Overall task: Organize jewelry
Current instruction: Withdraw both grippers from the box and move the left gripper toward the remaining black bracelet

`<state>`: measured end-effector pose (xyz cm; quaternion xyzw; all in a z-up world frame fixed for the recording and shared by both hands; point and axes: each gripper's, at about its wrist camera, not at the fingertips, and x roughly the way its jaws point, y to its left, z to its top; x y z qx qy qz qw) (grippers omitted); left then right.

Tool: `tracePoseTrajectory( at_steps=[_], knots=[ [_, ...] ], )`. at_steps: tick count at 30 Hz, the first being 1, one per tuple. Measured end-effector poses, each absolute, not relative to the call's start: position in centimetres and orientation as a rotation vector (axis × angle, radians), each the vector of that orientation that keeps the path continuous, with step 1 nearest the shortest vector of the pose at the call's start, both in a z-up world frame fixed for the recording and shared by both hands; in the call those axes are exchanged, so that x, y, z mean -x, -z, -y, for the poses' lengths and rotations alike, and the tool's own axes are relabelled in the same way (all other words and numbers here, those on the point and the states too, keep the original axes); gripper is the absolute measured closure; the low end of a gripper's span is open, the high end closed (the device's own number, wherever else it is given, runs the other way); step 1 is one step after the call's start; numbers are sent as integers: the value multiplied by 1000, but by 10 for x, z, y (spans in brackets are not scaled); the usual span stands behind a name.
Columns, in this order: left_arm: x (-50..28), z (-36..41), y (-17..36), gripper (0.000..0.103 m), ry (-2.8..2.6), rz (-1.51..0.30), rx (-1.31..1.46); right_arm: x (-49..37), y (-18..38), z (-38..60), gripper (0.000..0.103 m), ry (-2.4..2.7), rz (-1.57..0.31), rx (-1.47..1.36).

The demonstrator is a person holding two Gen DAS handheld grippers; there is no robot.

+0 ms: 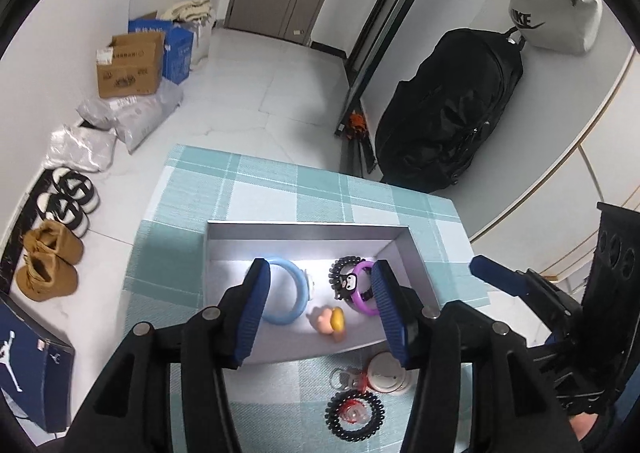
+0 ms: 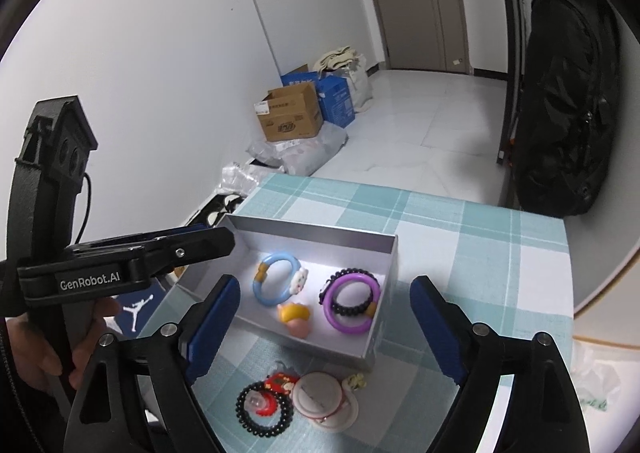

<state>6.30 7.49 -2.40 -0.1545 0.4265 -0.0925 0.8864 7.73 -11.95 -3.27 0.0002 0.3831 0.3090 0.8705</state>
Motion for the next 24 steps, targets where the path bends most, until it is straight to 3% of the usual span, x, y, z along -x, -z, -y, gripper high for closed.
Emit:
tracePoseTrajectory(
  at_steps=[4,9,14,24],
  knots=[
    [-53,-73,19,44,165,-851,290,-72,30,125,15,-637,-788,-11],
    [-43,-68,19,42,141,-836,260,-66,28,131,11,-622,-768,-22],
    [-31,-60,19,30,121,-818,202,-58,27,139,8,-601,-752,-23],
    [-12,-47,27,29,115,-834,158,-35,23,154,2,-573,-724,-45]
  ],
)
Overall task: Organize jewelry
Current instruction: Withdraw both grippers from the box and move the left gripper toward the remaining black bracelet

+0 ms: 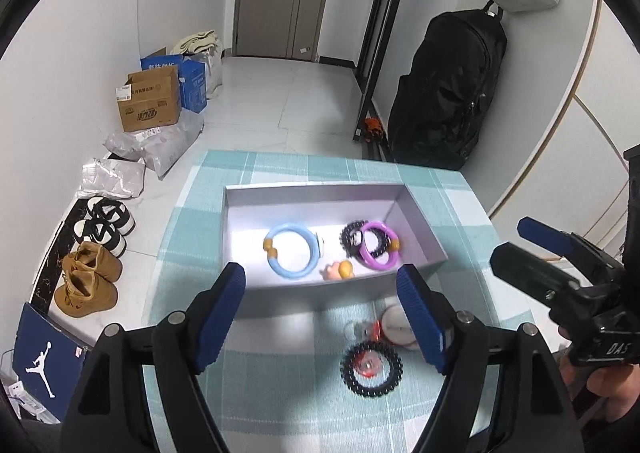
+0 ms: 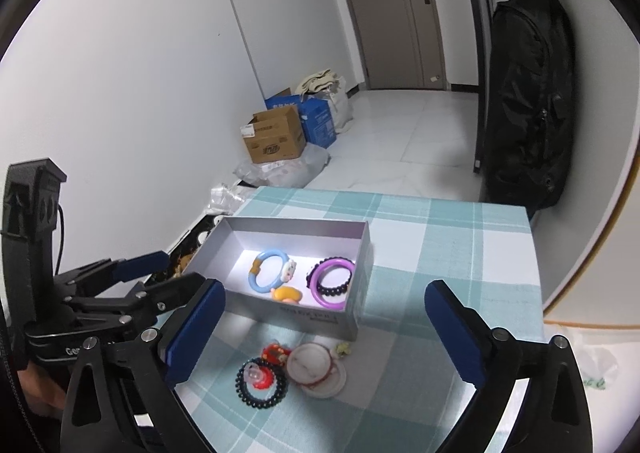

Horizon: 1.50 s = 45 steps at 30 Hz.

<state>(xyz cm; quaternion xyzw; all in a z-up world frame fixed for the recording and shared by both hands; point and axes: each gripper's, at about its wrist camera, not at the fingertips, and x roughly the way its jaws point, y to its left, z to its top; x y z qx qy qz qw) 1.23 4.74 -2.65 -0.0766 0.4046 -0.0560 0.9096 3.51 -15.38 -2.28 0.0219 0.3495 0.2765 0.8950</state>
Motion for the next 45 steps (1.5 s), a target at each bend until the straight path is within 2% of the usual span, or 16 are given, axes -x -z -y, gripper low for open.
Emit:
tracePoseTrajectory(
  at_steps=[21,45],
  knots=[
    [4,-33,54,29,199,-961,126,-10,15,169,1,-498,-665,-49],
    [8,3,83,29,261,-1064,-72,-27,21,183,1,-412,-740,-101]
  ],
)
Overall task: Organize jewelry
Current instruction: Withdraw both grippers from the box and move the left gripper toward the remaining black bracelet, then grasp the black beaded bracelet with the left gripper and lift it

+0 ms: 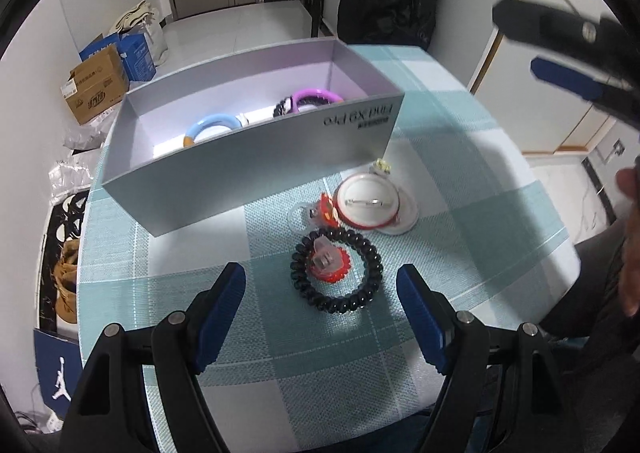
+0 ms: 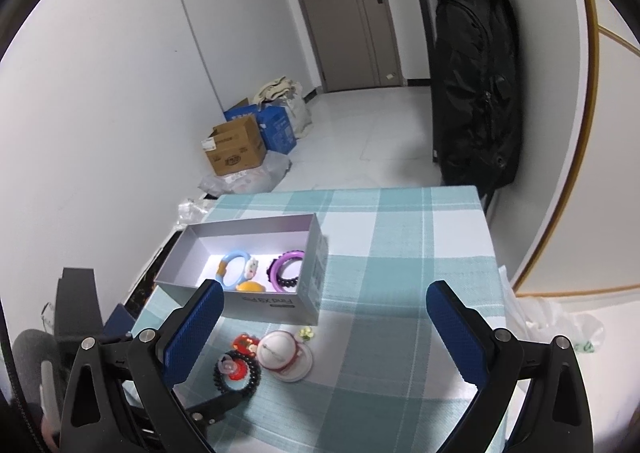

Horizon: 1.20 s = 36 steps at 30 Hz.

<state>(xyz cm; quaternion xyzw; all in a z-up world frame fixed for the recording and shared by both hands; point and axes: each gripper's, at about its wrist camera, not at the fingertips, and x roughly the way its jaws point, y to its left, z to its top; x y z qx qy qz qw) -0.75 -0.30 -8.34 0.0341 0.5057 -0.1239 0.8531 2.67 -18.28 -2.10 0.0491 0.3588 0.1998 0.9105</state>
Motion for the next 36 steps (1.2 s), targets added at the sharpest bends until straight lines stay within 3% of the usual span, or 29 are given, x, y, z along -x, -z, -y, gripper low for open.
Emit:
tracePoseTrajectory(
  at_steps=[8,13,17,36],
  knots=[
    [1,8,93,31,254,-1079,-133,-34,27,191,1,-390,-792,-137],
    [1,8,90,57,289,-1078,-131,-33,27,193,1,-390,-797,-142],
    [0,7,89,64,301,-1080,-126,-35,28,193,1,-388,-803,-147],
    [3,-14,61,68,378,-1009,55,-33,46,186,1,-384,-881,-121]
  ],
)
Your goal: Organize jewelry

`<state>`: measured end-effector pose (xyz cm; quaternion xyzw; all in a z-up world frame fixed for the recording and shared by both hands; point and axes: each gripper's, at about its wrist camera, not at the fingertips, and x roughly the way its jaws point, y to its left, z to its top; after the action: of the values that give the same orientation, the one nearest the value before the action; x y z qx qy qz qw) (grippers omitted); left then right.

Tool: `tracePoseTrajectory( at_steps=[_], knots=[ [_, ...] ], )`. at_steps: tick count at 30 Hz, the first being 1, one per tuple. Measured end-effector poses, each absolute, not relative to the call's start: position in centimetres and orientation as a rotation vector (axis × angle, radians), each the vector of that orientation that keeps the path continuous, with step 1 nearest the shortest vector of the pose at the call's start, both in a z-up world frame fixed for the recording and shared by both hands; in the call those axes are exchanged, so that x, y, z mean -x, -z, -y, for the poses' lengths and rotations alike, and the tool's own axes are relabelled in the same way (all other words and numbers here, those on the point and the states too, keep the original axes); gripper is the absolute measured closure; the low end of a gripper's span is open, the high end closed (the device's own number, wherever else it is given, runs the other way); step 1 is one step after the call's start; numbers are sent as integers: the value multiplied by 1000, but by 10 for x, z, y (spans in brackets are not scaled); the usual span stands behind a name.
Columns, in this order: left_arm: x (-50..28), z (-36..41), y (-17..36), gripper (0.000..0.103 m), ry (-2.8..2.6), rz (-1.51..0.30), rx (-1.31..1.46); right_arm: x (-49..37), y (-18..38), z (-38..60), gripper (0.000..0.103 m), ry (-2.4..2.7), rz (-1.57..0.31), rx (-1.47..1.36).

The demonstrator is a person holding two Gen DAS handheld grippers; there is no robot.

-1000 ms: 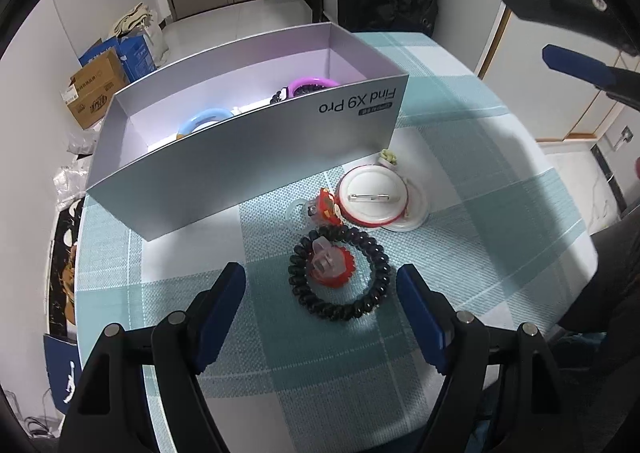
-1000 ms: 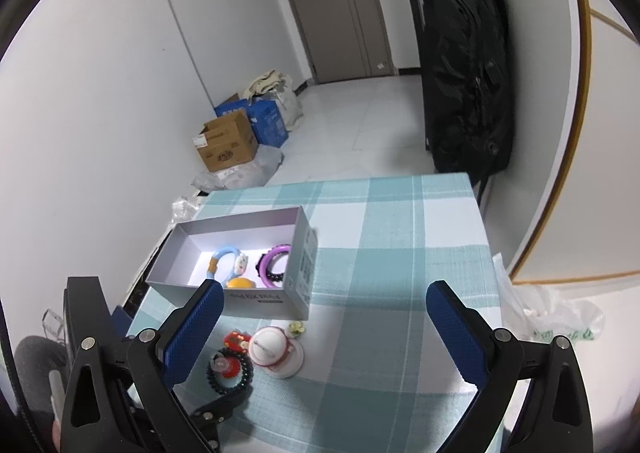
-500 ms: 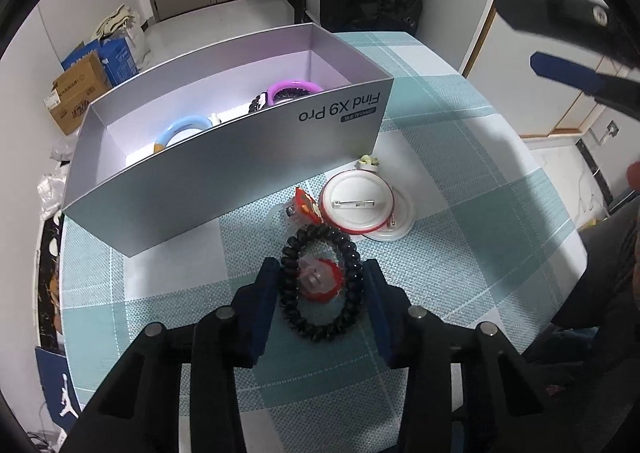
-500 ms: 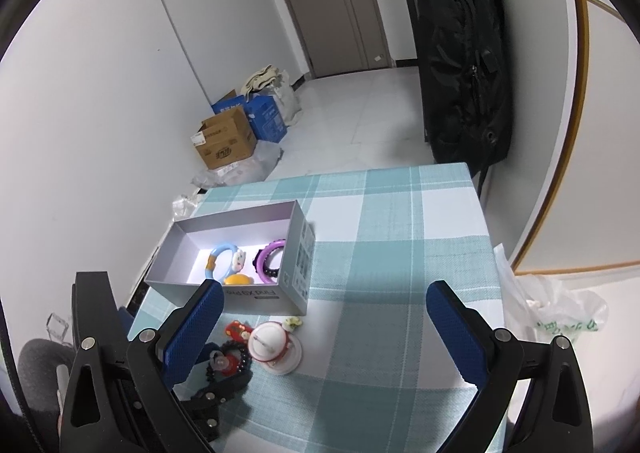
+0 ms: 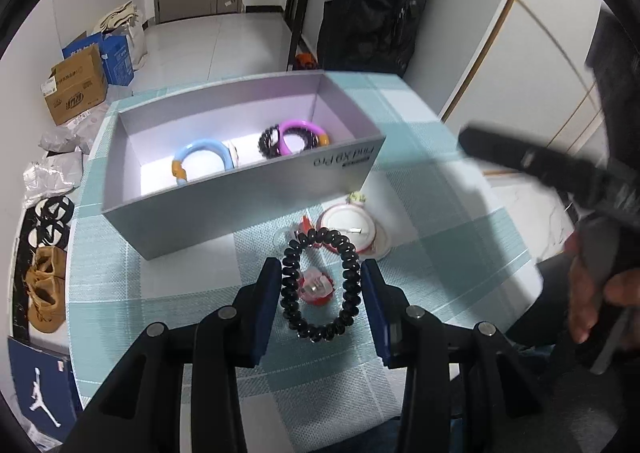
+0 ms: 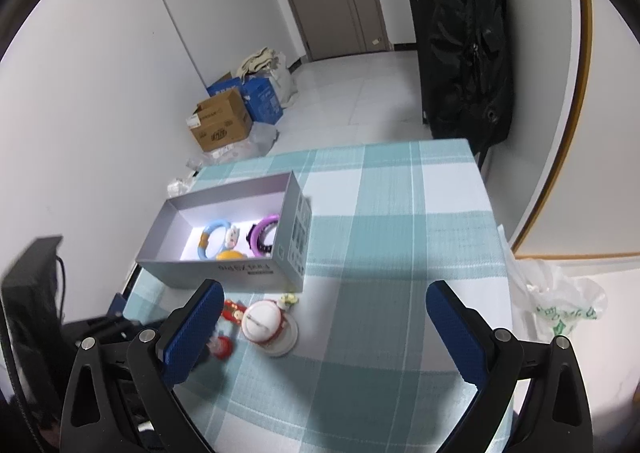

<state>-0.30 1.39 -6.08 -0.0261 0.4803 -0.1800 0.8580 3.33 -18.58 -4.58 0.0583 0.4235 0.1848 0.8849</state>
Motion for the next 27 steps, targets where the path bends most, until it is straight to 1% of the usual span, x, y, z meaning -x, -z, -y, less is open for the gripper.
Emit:
tracePoseTrajectory(
  at_steps=[6,9,11,12,14,16,23,25,27],
  knots=[
    [4,-33,41,68,360,-938,134,-26,57,171,2,-423,-928,-83],
    [3,-44,35,68,342,-915,173,-22,63,159,4,-465,-947,-61],
    [1,-51,32,68,327,-902,201,-19,67,151,8,-491,-959,-45],
    [0,-55,30,68,319,-896,212,-17,70,144,11,-517,-970,-32],
    [-2,-62,27,68,313,-887,236,-15,74,135,15,-547,-981,-9],
    [-2,-69,25,68,303,-879,244,-11,77,124,22,-581,-986,25],
    [-2,-83,24,68,311,-869,284,-6,88,92,39,-668,-991,105],
    [-1,-85,24,68,312,-871,284,-6,92,84,47,-675,-999,127],
    [-2,-86,24,68,313,-870,284,-5,95,78,53,-683,-1009,139]
  ],
)
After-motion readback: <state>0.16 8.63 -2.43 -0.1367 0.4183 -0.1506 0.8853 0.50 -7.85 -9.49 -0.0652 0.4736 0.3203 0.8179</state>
